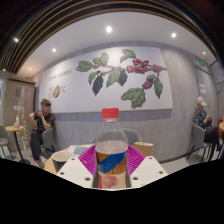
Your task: Pour water
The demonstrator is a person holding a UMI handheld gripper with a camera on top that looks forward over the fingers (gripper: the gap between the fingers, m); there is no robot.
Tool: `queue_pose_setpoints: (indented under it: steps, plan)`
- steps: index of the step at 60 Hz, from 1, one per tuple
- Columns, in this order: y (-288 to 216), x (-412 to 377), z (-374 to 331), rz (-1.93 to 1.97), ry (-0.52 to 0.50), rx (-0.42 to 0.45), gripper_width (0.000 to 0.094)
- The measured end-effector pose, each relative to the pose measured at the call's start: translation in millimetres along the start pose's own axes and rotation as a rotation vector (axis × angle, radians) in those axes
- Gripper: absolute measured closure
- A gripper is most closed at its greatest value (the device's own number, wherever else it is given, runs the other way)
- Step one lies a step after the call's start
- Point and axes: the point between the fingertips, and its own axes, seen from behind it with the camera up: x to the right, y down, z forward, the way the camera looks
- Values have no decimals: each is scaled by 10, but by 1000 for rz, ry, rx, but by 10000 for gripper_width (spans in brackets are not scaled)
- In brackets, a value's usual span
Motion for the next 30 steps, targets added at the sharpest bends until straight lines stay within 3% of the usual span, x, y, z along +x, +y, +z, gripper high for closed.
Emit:
queue_pose_setpoints:
  steps: [8,14,30]
  plan:
    - [-73,45,-32,-49,-14,14,601]
    - [-104,39,31,-237,37,11,601]
    - [-711,-331,530,-1414,160,89,598]
